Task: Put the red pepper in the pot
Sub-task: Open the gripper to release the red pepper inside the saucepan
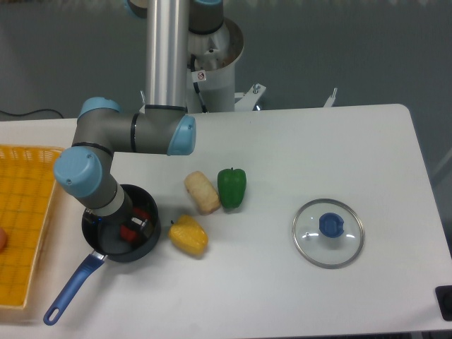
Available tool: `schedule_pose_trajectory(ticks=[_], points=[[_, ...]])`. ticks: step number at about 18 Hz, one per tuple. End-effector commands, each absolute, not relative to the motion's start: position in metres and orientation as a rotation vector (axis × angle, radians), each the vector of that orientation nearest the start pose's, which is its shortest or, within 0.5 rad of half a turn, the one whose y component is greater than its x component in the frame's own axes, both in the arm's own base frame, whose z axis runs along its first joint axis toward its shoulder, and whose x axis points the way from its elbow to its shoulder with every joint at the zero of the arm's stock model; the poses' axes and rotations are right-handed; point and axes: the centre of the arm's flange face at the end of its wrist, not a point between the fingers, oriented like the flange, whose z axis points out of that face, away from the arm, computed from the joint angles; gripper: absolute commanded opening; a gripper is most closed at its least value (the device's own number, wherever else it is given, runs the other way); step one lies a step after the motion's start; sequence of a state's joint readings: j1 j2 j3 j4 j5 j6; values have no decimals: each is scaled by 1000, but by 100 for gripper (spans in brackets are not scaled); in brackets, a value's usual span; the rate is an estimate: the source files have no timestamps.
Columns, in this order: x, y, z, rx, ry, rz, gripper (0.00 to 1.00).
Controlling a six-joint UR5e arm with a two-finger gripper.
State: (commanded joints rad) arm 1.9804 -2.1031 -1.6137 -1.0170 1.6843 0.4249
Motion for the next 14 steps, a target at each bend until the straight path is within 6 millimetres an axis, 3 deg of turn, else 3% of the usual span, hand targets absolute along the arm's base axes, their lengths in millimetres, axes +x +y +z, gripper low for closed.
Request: schedule_pose_trajectory(ticks=[10, 11, 12, 14], points=[[-144, 638, 217, -3198, 28, 156, 81], [-144, 638, 221, -3193, 30, 162, 85], [-144, 638, 225, -3187, 30, 166, 96], [-145, 639, 232, -3176, 28, 175, 100]])
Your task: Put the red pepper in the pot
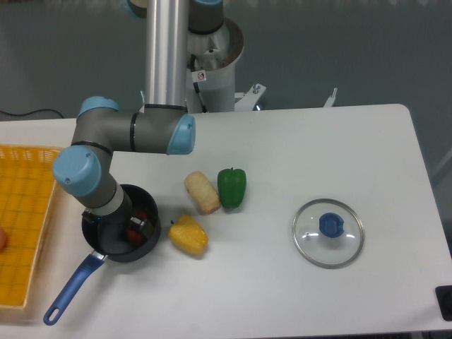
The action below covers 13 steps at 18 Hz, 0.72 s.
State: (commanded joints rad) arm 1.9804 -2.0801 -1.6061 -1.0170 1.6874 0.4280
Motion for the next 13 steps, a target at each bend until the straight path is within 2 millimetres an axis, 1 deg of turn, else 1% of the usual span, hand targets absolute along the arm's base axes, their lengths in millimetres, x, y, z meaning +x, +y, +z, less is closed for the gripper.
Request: schedule_pose_trajectory(ticks=[3, 5, 10, 13], points=[[-143, 638, 238, -3169, 30, 182, 100], [-143, 637, 247, -3156, 26, 190, 100], [-145, 633, 278, -3107, 14, 215, 100], [-149, 629, 293, -3086, 3, 228, 100]])
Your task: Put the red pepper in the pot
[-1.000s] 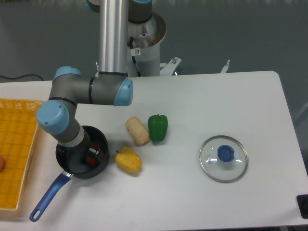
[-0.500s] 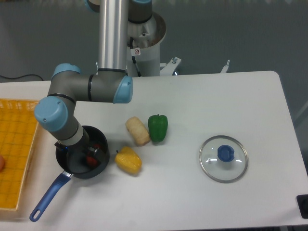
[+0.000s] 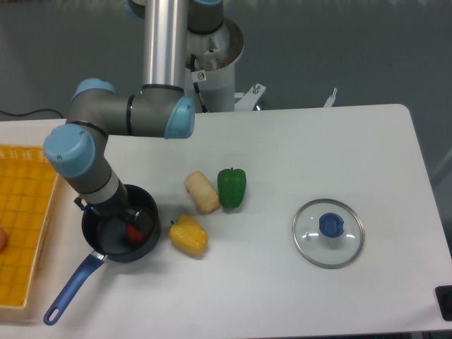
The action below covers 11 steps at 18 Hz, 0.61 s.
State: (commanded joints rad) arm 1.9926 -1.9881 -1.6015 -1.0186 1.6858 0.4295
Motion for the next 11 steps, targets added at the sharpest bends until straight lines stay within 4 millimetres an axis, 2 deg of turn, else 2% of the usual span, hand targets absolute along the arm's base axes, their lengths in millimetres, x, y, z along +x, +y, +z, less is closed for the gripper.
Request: schedule_pose_trajectory(ticks=[6, 8, 11], points=[[-181, 613, 325, -3049, -87, 251, 100], [-193, 609, 327, -3047, -114, 259, 100], [-218, 597, 345, -3027, -84, 276, 100]])
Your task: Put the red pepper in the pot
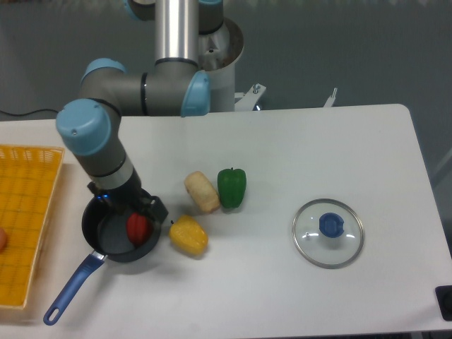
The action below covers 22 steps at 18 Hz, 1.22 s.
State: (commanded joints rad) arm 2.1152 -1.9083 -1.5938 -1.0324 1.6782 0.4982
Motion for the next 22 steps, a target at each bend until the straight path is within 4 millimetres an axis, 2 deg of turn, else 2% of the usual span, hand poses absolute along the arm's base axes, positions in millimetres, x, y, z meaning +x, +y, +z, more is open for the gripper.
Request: schedule_pose_trajectory(ticks=[3, 7, 9, 17, 22], points=[[-242, 587, 346, -3034, -25, 275, 100], [-302, 560, 346, -2990, -146, 81, 100], [-319, 551, 352, -3000, -23, 97, 100], [-396, 499, 349, -3012, 368, 154, 100], [-448, 451, 341, -3078, 523, 190, 100]])
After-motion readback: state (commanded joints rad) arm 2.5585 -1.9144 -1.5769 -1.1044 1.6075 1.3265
